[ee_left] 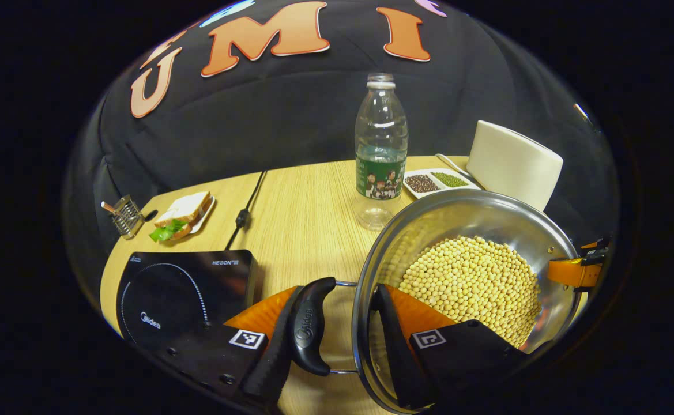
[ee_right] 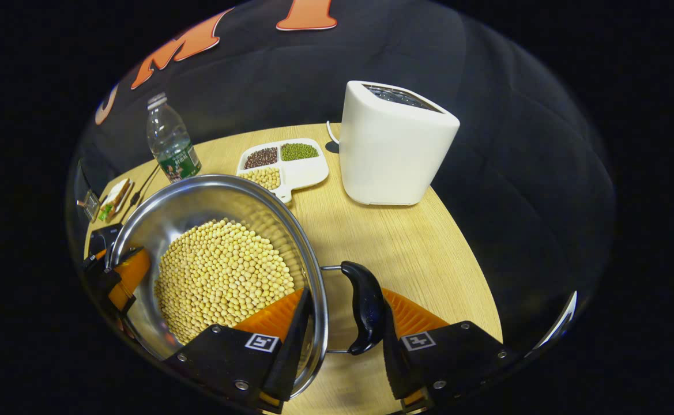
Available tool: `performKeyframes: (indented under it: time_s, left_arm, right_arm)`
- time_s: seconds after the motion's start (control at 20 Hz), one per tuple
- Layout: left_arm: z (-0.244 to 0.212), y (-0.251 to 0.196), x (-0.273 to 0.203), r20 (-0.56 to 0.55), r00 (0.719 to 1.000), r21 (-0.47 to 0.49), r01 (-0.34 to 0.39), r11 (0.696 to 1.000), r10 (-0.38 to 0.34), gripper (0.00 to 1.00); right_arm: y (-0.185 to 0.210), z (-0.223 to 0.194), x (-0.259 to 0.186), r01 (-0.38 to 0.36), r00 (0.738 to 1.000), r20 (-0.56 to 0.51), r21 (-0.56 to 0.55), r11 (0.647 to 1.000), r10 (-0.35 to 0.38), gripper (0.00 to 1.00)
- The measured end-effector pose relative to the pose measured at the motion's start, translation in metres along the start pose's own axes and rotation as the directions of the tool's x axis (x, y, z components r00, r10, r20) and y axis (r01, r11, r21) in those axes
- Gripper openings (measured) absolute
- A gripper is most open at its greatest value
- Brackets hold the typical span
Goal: First push the handle of the pot to place it horizontally, then grasp the pot with both hands and set it on the induction cooktop.
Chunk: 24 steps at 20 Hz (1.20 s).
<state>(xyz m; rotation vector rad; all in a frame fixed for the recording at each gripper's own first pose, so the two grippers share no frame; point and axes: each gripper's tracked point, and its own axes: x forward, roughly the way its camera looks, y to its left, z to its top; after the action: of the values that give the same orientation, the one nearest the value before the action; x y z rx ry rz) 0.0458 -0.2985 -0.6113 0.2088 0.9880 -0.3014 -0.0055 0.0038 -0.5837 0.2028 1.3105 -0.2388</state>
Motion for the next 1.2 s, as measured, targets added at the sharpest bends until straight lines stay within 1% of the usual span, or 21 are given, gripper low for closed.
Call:
performKeyframes:
  time_s: [0.1,0.15,0.2,0.25,0.3,0.5,0.55,0.6,0.75,0.85,0.9,0.95,1.15,1.2]
  left_arm:
    - [0.008,0.008,-0.015,0.022,1.000,0.006,-0.013,1.000,0.013,0.76]
    - [0.013,0.013,-0.021,0.036,0.999,0.005,-0.019,1.000,0.019,0.78]
    - [0.015,0.018,-0.029,0.042,0.999,0.000,-0.023,1.000,0.023,0.78]
    - [0.018,0.024,-0.036,0.052,0.998,-0.007,-0.029,1.000,0.029,0.75]
    - [0.020,0.032,-0.045,0.057,0.998,-0.019,-0.036,0.999,0.037,0.76]
    - [0.020,0.066,-0.076,0.065,0.996,-0.051,-0.058,0.997,0.061,0.78]
    - [0.021,0.076,-0.084,0.073,0.995,-0.051,-0.064,0.997,0.068,0.75]
    - [0.021,0.085,-0.092,0.078,0.994,-0.057,-0.072,0.996,0.076,0.78]
    - [0.017,0.121,-0.115,0.084,0.990,-0.083,-0.108,0.991,0.114,0.77]
    - [0.014,0.146,-0.130,0.085,0.987,-0.095,-0.131,0.987,0.140,0.77]
    - [0.015,0.159,-0.136,0.087,0.984,-0.098,-0.144,0.985,0.153,0.75]
    - [0.015,0.170,-0.142,0.091,0.982,-0.102,-0.157,0.982,0.166,0.77]
    - [0.009,0.212,-0.161,0.080,0.976,-0.154,-0.188,0.970,0.201,0.77]
    - [0.007,0.224,-0.165,0.077,0.974,-0.160,-0.199,0.967,0.213,0.75]
  right_arm:
    - [0.004,0.005,-0.012,-0.003,1.000,0.029,0.005,1.000,0.003,0.62]
    - [0.006,0.006,-0.017,-0.006,0.999,0.036,0.006,1.000,0.006,0.62]
    - [0.009,0.008,-0.023,-0.011,0.999,0.042,0.013,1.000,0.011,0.62]
    - [0.014,0.008,-0.028,-0.017,0.999,0.043,0.020,1.000,0.016,0.62]
    - [0.020,0.008,-0.036,-0.021,0.999,0.049,0.020,1.000,0.020,0.62]
    - [0.040,0.011,-0.064,-0.038,0.996,0.078,-0.013,0.999,0.039,0.62]
    - [0.046,0.011,-0.073,-0.043,0.995,0.084,-0.021,0.999,0.045,0.62]
    - [0.055,0.012,-0.080,-0.048,0.994,0.093,-0.026,0.998,0.051,0.62]
    - [0.083,0.008,-0.093,-0.075,0.992,0.097,-0.051,0.996,0.080,0.62]
    - [0.110,0.007,-0.093,-0.102,0.989,0.098,-0.064,0.993,0.108,0.62]
    - [0.127,0.007,-0.089,-0.112,0.988,0.095,-0.078,0.991,0.119,0.62]
    - [0.135,0.009,-0.093,-0.116,0.987,0.102,-0.090,0.989,0.125,0.62]
    - [0.173,0.016,-0.105,-0.143,0.980,0.121,-0.131,0.981,0.159,0.61]
    - [0.183,0.016,-0.107,-0.149,0.979,0.119,-0.142,0.979,0.167,0.62]
